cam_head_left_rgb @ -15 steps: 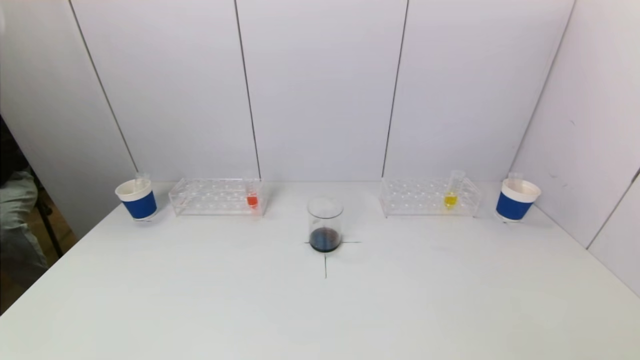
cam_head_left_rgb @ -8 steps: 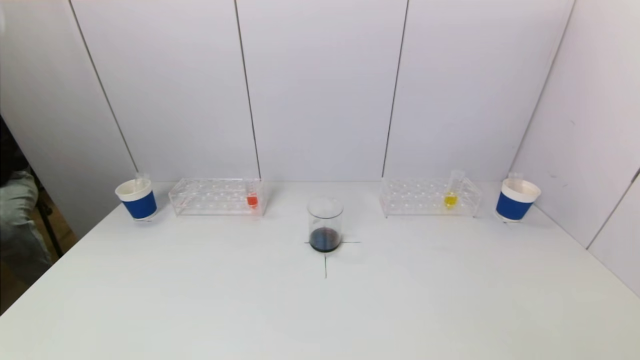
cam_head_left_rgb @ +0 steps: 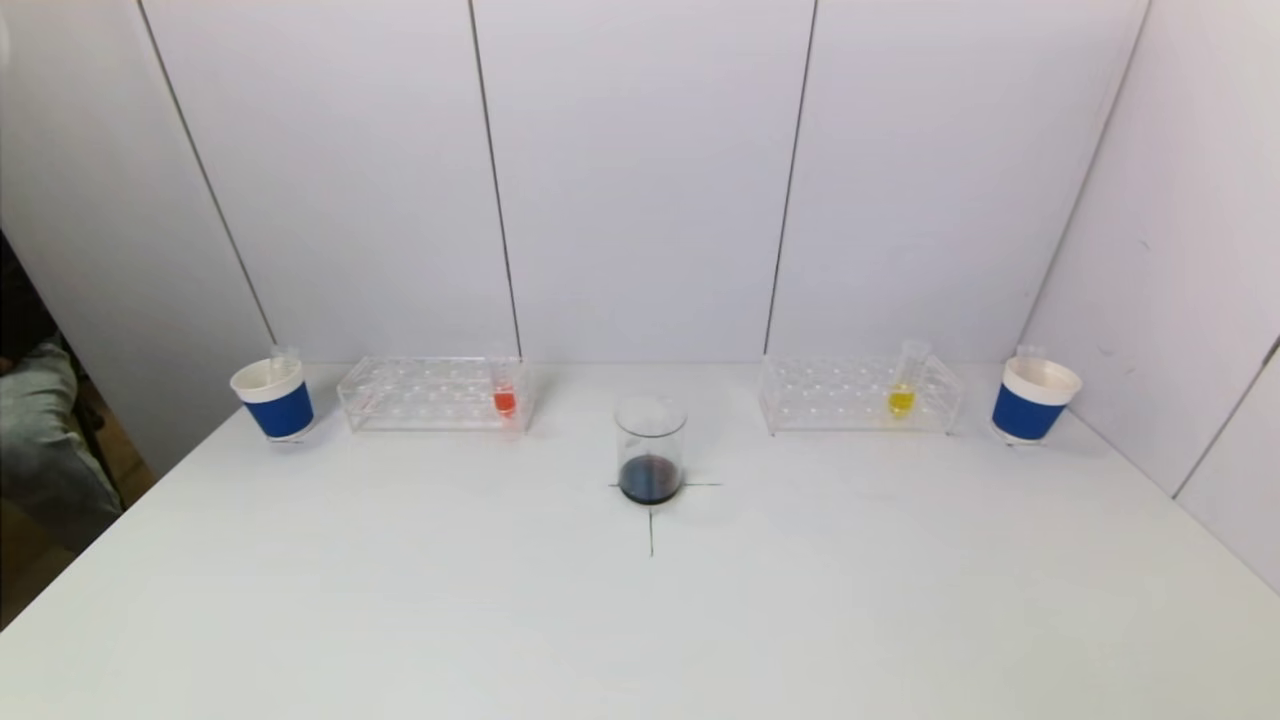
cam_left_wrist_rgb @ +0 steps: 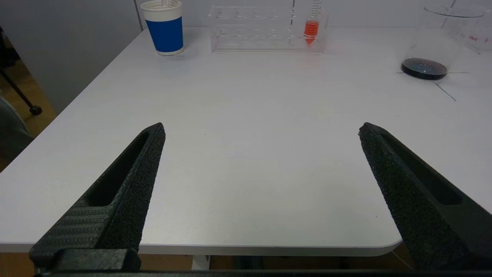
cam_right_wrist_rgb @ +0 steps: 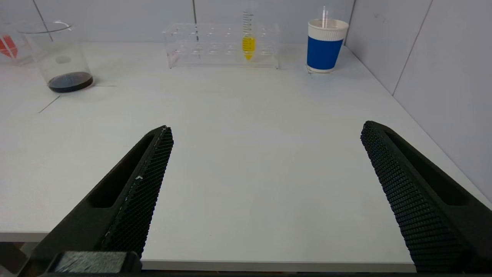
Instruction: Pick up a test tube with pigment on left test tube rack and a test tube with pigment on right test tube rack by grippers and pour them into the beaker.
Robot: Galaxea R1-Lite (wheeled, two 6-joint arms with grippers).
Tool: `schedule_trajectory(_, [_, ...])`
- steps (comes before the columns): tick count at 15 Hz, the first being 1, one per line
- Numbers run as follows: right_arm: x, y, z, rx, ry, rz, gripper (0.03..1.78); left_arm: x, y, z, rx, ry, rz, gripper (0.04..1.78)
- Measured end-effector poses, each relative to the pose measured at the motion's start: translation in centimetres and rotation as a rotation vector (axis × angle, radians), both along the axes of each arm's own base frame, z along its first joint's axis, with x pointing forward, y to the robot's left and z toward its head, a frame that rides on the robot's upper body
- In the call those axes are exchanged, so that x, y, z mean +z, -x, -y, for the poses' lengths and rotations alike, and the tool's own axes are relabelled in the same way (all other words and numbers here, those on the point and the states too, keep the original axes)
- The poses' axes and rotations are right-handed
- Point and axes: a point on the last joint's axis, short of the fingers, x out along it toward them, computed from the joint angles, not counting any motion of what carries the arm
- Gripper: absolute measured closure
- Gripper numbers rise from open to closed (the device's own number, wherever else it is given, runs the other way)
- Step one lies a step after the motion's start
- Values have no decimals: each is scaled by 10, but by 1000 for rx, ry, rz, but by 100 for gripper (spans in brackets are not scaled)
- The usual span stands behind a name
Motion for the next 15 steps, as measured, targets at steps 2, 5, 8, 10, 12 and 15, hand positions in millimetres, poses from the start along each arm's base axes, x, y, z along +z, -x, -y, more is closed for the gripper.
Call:
schedule_trajectory(2, [0, 0, 0, 0, 0, 0, 4, 0, 0, 0, 0, 0, 0, 6])
schedule_trajectory(5, [0, 0, 0, 0, 2, -1, 4, 0, 0, 0, 0, 0, 0, 6])
schedule_trajectory(8, [0, 0, 0, -1, 1, -2, 4, 0, 0, 0, 0, 0, 0, 6])
schedule_trajectory(10, [0, 0, 0, -2, 1, -2, 4, 0, 0, 0, 0, 0, 0, 6])
schedule_trajectory(12, [0, 0, 0, -3, -2, -1, 4, 0, 0, 0, 0, 0, 0, 6])
schedule_trajectory(15, [0, 0, 0, -8, -19, -2, 4, 0, 0, 0, 0, 0, 0, 6])
